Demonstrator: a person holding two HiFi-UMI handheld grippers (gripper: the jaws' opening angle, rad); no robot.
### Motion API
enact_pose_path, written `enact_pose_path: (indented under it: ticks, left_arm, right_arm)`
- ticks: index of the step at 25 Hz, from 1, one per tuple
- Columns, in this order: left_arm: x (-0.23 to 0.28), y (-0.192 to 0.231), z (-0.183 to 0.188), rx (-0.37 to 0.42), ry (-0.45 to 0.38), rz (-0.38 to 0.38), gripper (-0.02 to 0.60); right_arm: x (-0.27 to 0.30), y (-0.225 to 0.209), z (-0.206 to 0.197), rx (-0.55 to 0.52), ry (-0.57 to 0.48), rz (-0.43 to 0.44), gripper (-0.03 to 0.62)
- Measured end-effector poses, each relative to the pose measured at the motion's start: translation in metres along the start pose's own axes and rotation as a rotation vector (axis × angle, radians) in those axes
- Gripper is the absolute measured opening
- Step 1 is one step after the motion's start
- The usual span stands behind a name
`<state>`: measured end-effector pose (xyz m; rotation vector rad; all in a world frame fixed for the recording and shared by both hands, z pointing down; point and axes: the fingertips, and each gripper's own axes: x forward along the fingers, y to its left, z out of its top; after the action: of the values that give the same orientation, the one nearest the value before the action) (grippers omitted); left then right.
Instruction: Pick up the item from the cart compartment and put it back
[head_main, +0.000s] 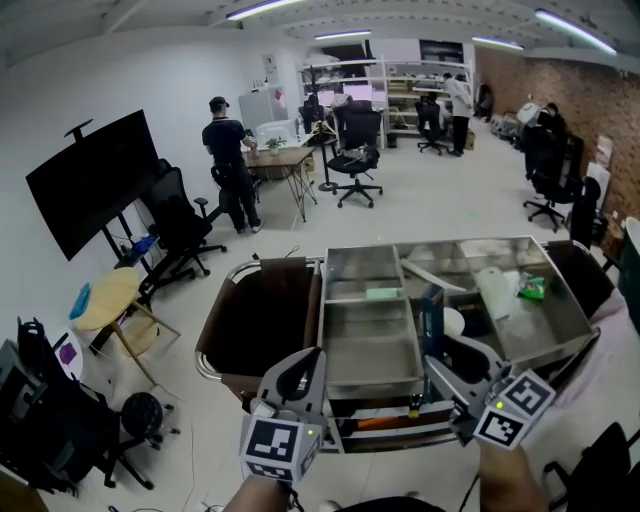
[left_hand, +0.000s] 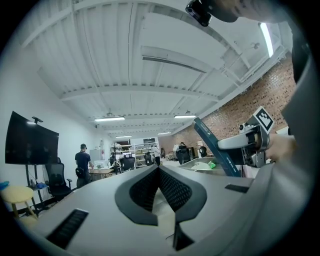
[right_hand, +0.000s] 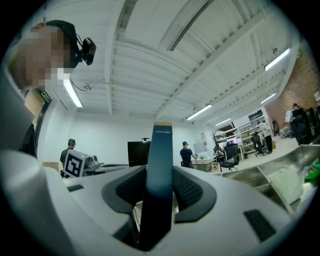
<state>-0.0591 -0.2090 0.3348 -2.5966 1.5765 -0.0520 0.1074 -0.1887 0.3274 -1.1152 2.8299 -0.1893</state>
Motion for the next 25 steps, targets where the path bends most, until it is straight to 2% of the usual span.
enact_pose_path:
  ticks: [7,16,25]
  left_arm:
    - [0.001,0.000,-0.008,0.030,0.029,0.001,0.000]
    - [0.003,-0.002,-0.012,0.003,0.052,-0.029,0.000]
    - [0.000,0.004,-0.012,0.009,0.040,0.000,0.000]
  right_arm:
    - [-0.001,0.000,-0.002,0.001,0.007,-0.002,0.183]
    - [0.004,0.000,-0.001,-0.010,0.024,0.001,0.183]
    - [0.049,-0.018,0.015,-0.169,0.185,-0.003,0.183]
